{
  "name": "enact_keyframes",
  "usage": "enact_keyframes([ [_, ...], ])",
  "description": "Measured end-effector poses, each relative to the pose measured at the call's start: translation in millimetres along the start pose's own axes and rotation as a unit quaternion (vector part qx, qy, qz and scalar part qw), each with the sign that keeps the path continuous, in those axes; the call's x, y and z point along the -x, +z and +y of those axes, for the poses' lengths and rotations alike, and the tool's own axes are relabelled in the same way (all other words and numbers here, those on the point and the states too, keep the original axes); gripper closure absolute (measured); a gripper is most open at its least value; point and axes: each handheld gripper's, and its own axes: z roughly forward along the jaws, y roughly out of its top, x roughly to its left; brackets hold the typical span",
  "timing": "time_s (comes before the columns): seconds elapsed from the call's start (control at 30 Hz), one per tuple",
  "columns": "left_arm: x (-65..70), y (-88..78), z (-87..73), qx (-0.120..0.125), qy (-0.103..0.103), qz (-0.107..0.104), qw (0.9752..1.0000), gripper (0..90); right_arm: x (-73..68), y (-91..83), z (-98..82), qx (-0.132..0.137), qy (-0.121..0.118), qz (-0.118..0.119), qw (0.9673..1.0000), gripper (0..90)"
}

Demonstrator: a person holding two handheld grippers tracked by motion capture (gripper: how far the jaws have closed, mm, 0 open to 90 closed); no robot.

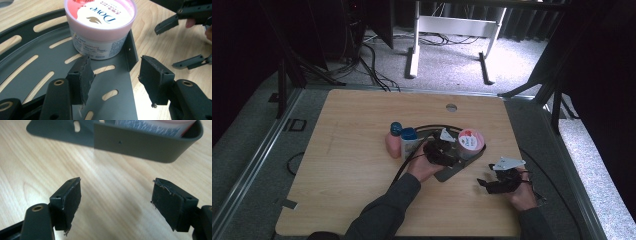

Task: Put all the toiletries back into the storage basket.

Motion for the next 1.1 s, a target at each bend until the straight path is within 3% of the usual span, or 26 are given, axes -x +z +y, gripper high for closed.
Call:
enact_keyframes([
  [0.1, 1.4, -4.2, -0.1, 0.002, 0.003, -0.001, 1.0000, 44.6, -1.8, 0.6, -3.0, -0.003, 0.000, 0.000, 1.0000, 23.2],
  [0.27, 4.5, -10.7, -2.0, 0.001, 0.000, -0.010, 0.9999, 45.4, -4.9, 5.8, -8.6, -0.003, 0.026, 0.015, 0.9996, 23.6],
  [0.47, 11.3, -19.1, -3.6, -0.009, 0.020, -0.015, 0.9996, 45.5, -10.2, 7.2, -10.4, 0.005, 0.042, 0.024, 0.9988, 22.2],
  [0.63, 18.0, -21.5, -4.8, -0.018, 0.039, -0.015, 0.9990, 47.9, -14.5, 9.8, -13.6, 0.025, 0.053, 0.011, 0.9982, 19.8],
  [0.87, 24.3, -23.8, -5.3, -0.015, 0.049, -0.017, 0.9986, 47.7, -15.9, 9.8, -14.2, 0.027, 0.057, 0.006, 0.9980, 19.8],
  [0.97, 29.5, -31.8, -5.5, -0.014, 0.065, -0.018, 0.9976, 48.0, -15.9, 9.9, -14.2, 0.027, 0.056, 0.007, 0.9980, 19.7],
  [1.1, 29.6, -37.3, -7.4, -0.014, 0.066, -0.016, 0.9976, 47.7, -15.8, 10.0, -14.1, 0.027, 0.056, 0.008, 0.9981, 19.4],
])
